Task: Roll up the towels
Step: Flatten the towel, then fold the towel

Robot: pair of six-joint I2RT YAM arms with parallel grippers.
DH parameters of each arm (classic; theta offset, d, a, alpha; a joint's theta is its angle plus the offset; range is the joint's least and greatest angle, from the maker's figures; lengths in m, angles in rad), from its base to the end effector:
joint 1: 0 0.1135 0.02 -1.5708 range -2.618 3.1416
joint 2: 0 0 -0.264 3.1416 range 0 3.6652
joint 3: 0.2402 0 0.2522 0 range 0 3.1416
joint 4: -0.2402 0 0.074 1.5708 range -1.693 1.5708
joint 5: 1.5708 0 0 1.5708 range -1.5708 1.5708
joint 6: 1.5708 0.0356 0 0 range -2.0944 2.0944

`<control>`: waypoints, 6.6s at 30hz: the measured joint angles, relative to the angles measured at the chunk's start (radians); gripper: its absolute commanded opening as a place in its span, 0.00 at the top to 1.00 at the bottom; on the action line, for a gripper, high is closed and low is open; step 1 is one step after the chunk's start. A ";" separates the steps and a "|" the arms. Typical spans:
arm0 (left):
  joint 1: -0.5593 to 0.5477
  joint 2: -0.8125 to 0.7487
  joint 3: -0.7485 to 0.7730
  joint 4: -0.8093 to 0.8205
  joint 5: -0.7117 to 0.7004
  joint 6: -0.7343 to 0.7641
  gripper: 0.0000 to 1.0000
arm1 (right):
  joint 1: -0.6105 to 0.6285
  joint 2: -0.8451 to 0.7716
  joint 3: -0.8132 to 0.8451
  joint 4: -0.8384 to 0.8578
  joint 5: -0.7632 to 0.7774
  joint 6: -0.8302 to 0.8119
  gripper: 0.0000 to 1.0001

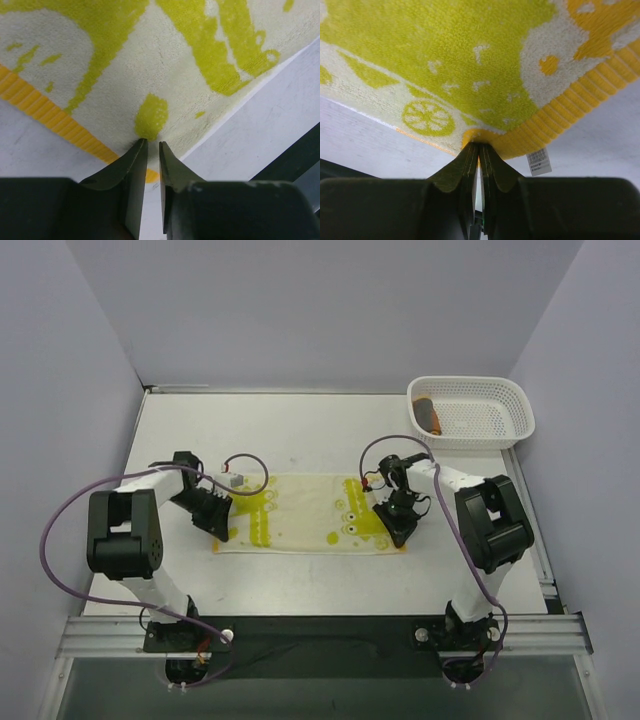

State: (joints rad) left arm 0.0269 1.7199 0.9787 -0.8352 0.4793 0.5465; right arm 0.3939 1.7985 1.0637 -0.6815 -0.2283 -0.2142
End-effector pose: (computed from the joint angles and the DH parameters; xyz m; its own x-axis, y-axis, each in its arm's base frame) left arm 0.2802 -0.0089 0.1479 -0.8678 0.4380 -0.2349 0.4969 0.7717 -0.3969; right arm 0.2908 0.1296 0.1436 -0.8053 -0.5589 -0.1979 -0.5907 0.7852 0.1858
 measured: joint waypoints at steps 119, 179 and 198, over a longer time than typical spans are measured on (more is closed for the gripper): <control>0.132 0.267 0.401 0.289 -0.082 -0.127 0.21 | -0.121 0.392 0.614 0.077 -0.130 0.166 0.88; 0.007 0.358 0.515 0.289 -0.132 -0.105 0.63 | -0.184 0.425 0.690 0.079 -0.063 0.105 1.00; 0.019 0.356 0.537 0.244 -0.084 -0.154 1.00 | -0.220 0.425 0.780 0.063 -0.064 0.104 1.00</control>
State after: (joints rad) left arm 0.0460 2.0762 1.5158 -0.5915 0.3950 0.3927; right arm 0.1734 2.2238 1.8435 -0.6186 -0.2924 -0.1101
